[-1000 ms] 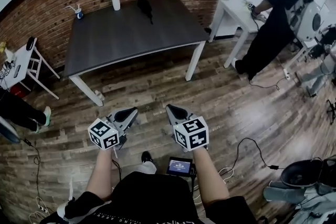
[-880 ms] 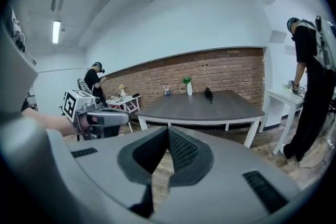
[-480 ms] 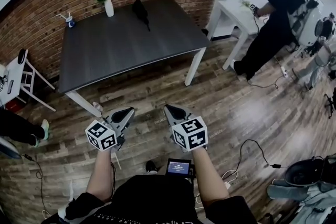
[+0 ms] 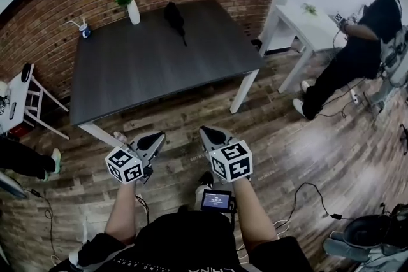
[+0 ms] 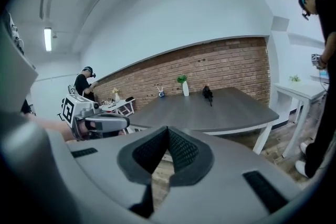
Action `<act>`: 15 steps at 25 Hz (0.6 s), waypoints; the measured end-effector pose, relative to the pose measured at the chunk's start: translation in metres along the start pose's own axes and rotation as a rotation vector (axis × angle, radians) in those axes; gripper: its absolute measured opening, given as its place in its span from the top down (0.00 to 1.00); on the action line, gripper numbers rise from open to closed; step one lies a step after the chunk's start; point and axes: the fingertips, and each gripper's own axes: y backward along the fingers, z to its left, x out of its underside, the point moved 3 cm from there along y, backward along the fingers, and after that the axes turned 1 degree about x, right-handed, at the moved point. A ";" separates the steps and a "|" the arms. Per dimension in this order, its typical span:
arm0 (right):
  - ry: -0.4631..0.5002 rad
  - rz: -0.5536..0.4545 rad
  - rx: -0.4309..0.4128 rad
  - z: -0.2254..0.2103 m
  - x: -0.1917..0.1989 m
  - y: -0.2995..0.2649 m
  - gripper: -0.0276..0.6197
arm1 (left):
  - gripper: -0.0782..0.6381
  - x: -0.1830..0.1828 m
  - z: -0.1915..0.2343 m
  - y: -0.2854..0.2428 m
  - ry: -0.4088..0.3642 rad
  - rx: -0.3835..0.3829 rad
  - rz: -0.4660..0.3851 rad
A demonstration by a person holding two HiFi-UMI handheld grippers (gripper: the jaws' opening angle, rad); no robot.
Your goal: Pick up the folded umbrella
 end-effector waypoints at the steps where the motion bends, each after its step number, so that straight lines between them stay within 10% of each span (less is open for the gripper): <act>1: 0.001 -0.007 -0.014 -0.009 -0.009 -0.010 0.95 | 0.89 -0.007 0.011 -0.008 -0.004 -0.011 -0.002; 15: -0.011 -0.005 -0.103 -0.152 -0.085 -0.093 0.95 | 0.89 -0.067 0.100 -0.139 0.001 -0.093 -0.010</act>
